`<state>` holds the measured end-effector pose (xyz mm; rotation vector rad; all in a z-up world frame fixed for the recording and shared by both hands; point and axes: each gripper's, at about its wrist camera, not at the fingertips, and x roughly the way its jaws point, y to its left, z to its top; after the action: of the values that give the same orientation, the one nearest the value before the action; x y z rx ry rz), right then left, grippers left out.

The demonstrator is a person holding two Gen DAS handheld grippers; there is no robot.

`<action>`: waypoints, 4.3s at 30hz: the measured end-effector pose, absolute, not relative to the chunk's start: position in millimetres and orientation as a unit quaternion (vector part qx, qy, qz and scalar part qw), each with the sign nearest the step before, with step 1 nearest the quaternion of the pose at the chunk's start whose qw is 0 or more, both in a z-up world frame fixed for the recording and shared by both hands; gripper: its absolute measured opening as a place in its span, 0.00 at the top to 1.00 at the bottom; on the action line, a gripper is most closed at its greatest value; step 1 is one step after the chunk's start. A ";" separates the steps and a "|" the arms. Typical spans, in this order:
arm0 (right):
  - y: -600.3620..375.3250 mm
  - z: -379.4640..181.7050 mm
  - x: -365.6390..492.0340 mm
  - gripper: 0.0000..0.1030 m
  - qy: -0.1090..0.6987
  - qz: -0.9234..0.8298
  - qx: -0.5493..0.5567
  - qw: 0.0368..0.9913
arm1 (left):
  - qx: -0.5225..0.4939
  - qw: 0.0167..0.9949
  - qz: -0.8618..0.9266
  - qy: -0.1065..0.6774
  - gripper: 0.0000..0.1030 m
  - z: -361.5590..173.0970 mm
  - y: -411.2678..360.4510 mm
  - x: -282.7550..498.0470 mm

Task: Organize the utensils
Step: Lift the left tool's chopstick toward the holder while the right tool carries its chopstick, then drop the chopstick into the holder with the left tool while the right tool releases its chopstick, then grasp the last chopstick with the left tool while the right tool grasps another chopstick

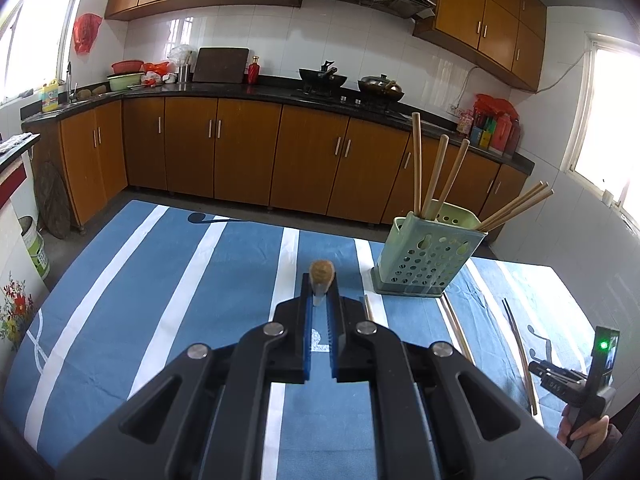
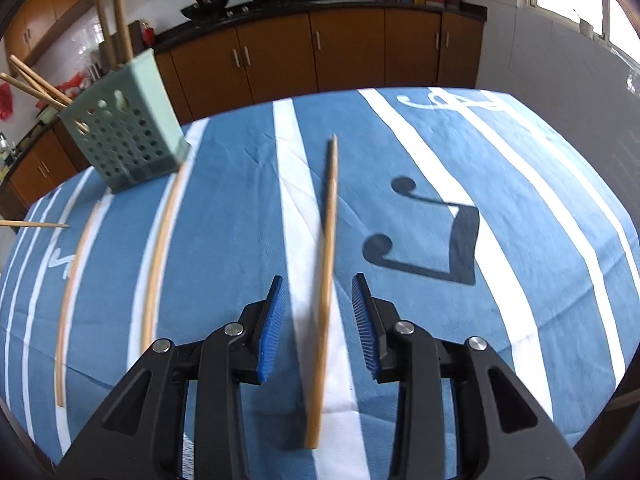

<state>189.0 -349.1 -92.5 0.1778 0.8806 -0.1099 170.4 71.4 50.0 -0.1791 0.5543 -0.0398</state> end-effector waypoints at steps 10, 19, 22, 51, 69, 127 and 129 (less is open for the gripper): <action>-317.9 -101.8 199.7 0.92 0.430 0.014 0.030 0.902 | -0.090 0.957 -0.017 0.274 0.92 50.0 72.5 170.9; -325.0 -101.4 182.4 0.91 0.432 0.024 0.047 0.900 | -0.099 0.954 -0.015 0.283 0.92 44.8 76.4 174.0; -325.8 -102.2 177.0 0.91 0.431 0.025 0.048 0.901 | -0.097 0.954 -0.015 0.282 0.92 45.7 75.3 175.0; -323.5 36.3 164.1 0.93 0.229 0.041 0.072 0.970 | -0.069 0.969 -0.045 0.233 0.93 84.9 55.8 164.3; -276.9 168.9 198.5 0.93 0.033 0.081 0.106 0.991 | -0.092 0.985 -0.109 0.100 0.93 198.3 -19.0 206.3; -244.8 -80.0 185.8 0.72 0.415 0.090 0.057 0.903 | -0.072 0.931 -0.023 0.357 0.80 -20.1 48.7 178.6; -239.3 -89.2 182.6 0.72 0.421 0.088 0.050 0.901 | -0.068 0.929 -0.033 0.362 0.80 -25.2 43.1 174.0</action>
<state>182.6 -239.3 -89.2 0.1040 0.8706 0.1819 174.0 43.1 -25.2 -0.1383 0.7407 -0.0682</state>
